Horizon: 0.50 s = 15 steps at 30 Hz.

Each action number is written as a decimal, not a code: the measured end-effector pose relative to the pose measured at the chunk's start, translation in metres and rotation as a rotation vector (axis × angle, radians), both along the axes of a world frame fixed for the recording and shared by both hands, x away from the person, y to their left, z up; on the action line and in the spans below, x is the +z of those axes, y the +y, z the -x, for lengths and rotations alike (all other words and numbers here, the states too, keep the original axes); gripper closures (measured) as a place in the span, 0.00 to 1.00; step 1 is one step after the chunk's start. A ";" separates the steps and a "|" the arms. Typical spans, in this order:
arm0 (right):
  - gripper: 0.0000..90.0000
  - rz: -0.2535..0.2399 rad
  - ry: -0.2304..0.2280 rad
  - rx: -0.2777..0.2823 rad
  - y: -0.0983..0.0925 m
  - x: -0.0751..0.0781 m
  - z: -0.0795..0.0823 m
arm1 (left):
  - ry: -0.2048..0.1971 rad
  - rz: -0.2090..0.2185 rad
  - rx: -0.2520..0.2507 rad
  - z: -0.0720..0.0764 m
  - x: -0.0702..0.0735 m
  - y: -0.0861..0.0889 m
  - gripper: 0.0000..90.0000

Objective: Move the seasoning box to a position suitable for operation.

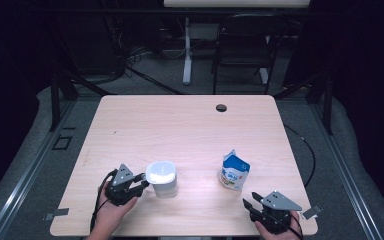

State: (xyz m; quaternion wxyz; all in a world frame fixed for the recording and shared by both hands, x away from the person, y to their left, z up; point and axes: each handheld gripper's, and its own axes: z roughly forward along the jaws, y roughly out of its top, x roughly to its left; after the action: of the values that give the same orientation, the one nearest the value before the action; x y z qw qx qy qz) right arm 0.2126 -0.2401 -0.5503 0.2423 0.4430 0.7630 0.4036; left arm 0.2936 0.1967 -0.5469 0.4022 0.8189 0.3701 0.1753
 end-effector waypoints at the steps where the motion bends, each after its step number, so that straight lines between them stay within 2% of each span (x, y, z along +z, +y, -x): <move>1: 0.64 0.003 0.004 0.006 0.000 0.000 0.000 | -0.003 -0.004 -0.002 0.001 0.000 -0.001 0.75; 5: 0.63 -0.019 0.032 0.012 0.000 0.000 -0.001 | -0.001 -0.024 -0.011 0.004 0.001 -0.005 0.76; 7: 0.63 -0.017 0.037 0.022 0.000 0.002 0.000 | 0.001 -0.019 -0.009 0.005 0.001 -0.007 0.76; 8: 0.63 -0.036 0.035 0.024 0.001 0.003 0.000 | 0.001 -0.019 -0.009 0.005 0.001 -0.007 0.76; 11: 0.65 -0.044 0.031 0.053 0.007 0.010 0.000 | 0.000 -0.026 -0.023 0.006 0.002 -0.011 0.76; 14: 0.65 -0.021 0.035 0.114 0.019 0.019 0.001 | 0.002 -0.036 -0.037 0.007 0.003 -0.014 0.76; 15: 0.65 -0.021 0.035 0.114 0.019 0.019 0.001 | 0.002 -0.036 -0.037 0.007 0.003 -0.014 0.76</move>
State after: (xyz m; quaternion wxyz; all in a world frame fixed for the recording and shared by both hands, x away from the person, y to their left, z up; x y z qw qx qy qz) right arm 0.2112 -0.2210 -0.5311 0.2009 0.4084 0.7868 0.4169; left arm 0.2870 0.1830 -0.5443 0.3903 0.8329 0.3520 0.1734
